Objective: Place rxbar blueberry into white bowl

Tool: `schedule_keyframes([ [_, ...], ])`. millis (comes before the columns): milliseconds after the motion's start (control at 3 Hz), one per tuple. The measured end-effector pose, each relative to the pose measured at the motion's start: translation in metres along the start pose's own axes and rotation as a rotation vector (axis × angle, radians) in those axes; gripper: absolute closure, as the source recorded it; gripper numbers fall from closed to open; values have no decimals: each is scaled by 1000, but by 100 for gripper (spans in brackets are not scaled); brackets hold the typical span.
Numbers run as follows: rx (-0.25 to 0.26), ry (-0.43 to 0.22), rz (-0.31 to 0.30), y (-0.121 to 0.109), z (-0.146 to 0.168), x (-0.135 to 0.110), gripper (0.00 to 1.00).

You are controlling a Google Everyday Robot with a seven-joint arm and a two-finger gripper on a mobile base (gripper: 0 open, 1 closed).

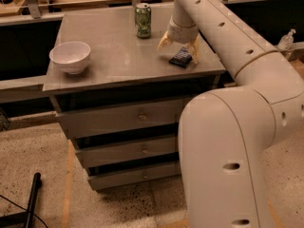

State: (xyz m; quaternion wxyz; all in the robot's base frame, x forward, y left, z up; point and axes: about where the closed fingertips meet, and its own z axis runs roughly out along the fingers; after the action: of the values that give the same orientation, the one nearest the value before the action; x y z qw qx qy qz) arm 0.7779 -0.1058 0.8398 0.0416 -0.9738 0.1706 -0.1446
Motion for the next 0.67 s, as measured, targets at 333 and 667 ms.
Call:
schedule_keyframes([
  [333, -12, -10, -15, -6, 6, -1, 47],
  [667, -15, -13, -25, -9, 7, -2, 70],
])
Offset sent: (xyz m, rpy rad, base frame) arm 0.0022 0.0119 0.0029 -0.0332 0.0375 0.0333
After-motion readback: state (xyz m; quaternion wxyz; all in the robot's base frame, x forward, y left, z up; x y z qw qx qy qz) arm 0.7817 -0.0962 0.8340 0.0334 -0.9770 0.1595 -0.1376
